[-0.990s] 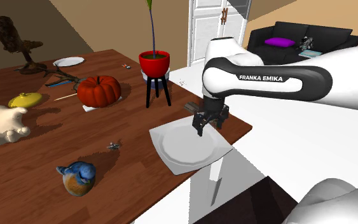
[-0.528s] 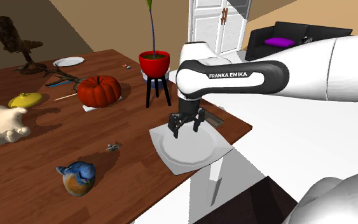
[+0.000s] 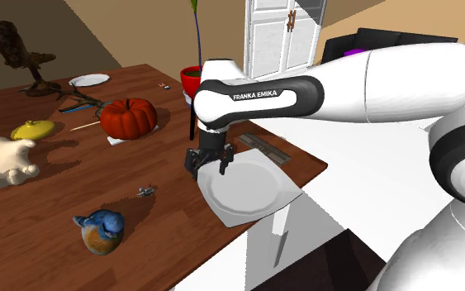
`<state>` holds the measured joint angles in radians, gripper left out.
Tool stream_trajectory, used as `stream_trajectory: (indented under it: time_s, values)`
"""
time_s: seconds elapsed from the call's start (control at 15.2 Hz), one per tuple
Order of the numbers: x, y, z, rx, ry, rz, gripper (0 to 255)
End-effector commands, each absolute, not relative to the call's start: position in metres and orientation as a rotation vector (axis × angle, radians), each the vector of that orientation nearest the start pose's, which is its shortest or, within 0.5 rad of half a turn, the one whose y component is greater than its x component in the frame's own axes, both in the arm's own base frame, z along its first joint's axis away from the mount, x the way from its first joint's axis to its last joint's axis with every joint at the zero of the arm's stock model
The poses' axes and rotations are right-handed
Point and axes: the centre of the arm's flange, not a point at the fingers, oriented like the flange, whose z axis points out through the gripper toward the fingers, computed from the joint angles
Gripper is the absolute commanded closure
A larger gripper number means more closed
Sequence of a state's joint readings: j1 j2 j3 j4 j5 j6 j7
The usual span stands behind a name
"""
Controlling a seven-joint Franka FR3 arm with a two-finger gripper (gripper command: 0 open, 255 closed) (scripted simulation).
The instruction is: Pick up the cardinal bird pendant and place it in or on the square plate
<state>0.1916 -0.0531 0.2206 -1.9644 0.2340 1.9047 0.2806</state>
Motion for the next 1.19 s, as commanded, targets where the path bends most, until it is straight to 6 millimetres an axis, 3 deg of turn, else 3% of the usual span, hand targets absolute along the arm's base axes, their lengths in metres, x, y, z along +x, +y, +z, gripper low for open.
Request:
stream_trajectory:
  time_s: [0.0,0.73,1.12]
  values:
    - [0.504,0.257,0.495,-2.923,-0.089,0.117,0]
    - [0.569,0.373,0.493,-2.814,-0.143,0.126,0]
    - [0.567,0.383,0.468,-2.812,-0.144,0.126,0]
